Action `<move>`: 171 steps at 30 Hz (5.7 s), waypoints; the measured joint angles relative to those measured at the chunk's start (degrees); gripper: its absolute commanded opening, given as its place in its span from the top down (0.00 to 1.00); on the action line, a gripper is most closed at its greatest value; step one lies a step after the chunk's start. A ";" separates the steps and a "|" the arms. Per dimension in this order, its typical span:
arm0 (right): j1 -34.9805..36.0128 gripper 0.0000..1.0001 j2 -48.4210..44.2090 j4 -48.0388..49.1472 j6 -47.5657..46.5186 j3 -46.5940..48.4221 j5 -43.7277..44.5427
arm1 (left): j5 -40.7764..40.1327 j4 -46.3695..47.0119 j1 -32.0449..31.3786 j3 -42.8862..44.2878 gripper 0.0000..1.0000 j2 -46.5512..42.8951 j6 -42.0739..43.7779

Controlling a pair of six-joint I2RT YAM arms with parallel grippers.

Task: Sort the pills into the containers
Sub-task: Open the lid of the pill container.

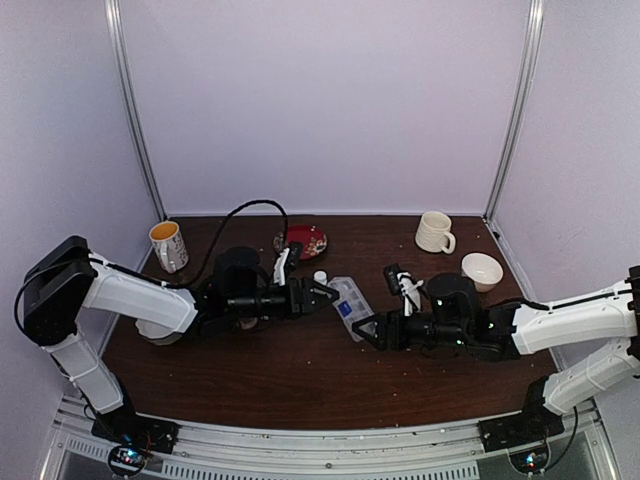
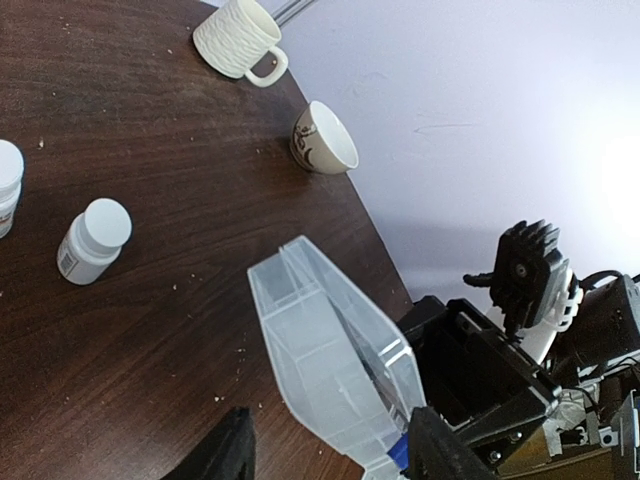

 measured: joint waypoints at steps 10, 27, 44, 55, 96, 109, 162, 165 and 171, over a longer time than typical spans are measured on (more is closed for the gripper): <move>-0.15 0.45 -1.01 1.14 0.09 -1.03 -1.01 | 0.87 0.46 0.04 1.14 0.61 0.96 -0.28; -0.31 0.44 -4.92 2.32 1.92 -3.34 -1.25 | 1.86 1.73 0.04 1.14 0.63 0.96 -0.79; -0.52 0.42 -1.84 2.38 1.46 -2.78 -1.42 | 2.03 0.63 1.57 1.14 0.54 2.16 -2.89; -0.55 0.39 -0.85 0.42 0.07 -1.73 -0.76 | 2.10 2.27 1.68 1.14 0.51 4.11 -5.46; 4.63 0.00 4.37 -10.60 -6.36 9.77 5.16 | 2.27 2.21 1.90 1.90 0.80 8.61 -8.70; 7.15 0.00 14.29 -25.11 -11.96 18.86 11.91 | 1.77 -3.45 1.51 2.69 0.79 8.57 -6.23; -16.72 0.55 3.78 -7.13 -6.47 -0.79 -17.99 | 6.29 -7.89 1.42 4.48 0.78 3.54 -3.67; -16.72 0.62 3.78 -7.34 -7.21 -0.79 -17.73 | 6.40 -8.04 1.42 4.68 0.78 3.54 -3.67; -16.72 0.61 3.78 -8.57 -8.04 -0.79 -16.76 | 6.67 -9.11 1.42 5.55 0.78 3.54 -3.65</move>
